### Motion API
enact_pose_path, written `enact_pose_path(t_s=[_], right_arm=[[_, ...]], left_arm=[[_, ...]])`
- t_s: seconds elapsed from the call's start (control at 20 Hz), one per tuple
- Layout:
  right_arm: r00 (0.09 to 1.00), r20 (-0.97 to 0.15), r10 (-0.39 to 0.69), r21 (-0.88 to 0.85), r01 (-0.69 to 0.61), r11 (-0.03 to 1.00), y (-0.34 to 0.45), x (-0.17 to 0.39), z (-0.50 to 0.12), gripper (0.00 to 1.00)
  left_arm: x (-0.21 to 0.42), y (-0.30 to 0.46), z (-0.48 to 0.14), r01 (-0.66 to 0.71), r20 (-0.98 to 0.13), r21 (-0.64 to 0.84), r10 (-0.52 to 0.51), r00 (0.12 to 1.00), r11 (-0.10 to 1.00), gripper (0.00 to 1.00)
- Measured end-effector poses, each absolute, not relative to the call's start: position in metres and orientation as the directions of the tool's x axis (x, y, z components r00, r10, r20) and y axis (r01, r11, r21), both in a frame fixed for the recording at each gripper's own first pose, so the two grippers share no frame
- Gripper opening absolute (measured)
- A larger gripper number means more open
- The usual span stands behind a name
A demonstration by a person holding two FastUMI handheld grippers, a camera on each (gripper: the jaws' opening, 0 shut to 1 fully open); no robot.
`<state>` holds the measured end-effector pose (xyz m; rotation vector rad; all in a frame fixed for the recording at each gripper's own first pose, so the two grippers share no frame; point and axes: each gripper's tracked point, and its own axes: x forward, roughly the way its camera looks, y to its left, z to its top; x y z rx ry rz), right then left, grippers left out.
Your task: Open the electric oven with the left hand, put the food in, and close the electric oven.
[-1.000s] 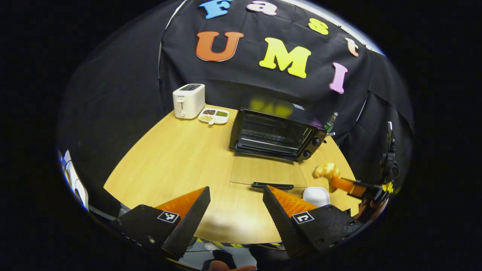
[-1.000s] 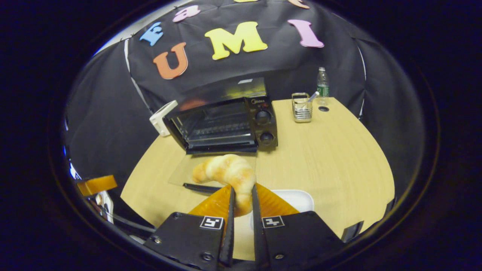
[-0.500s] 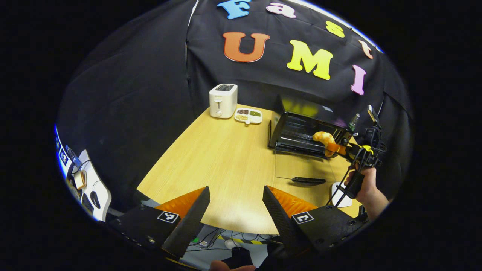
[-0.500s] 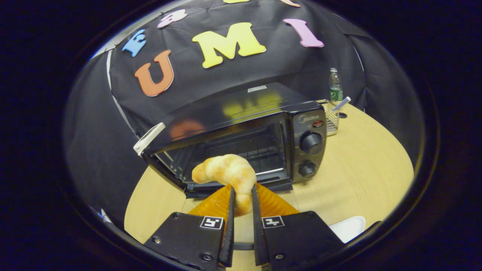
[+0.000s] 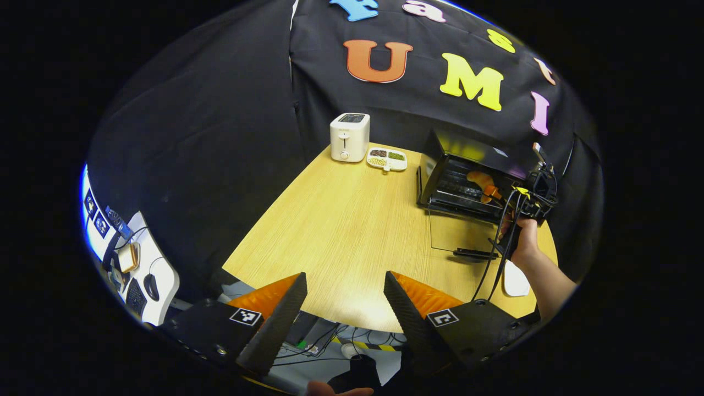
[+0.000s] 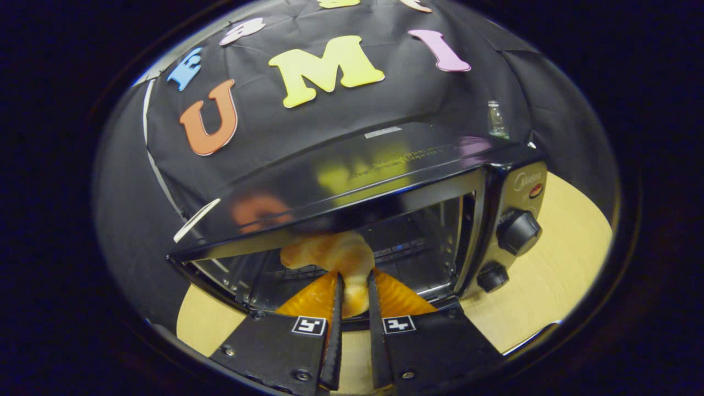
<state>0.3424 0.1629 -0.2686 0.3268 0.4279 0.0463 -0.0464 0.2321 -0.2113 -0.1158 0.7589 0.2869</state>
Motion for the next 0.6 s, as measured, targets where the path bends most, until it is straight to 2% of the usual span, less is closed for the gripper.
enact_pose_path(t_s=[0.05,0.55,0.6], right_arm=[[0.912,-0.394,0.115,0.316,0.018,0.948,0.164,0.344,-0.268,0.24],[0.903,-0.412,0.12,0.304,0.012,0.953,0.149,0.303,-0.261,0.74],[0.902,-0.414,0.125,0.305,0.008,0.952,0.148,0.293,-0.259,0.76]], left_arm=[[-0.046,0.232,-0.21,-0.291,-0.691,0.0,0.21,0.692,0.957,0.93],[-0.038,0.2,-0.198,-0.221,-0.661,-0.03,0.147,0.736,0.975,0.93],[-0.038,0.196,-0.197,-0.213,-0.654,-0.035,0.139,0.743,0.976,0.93]])
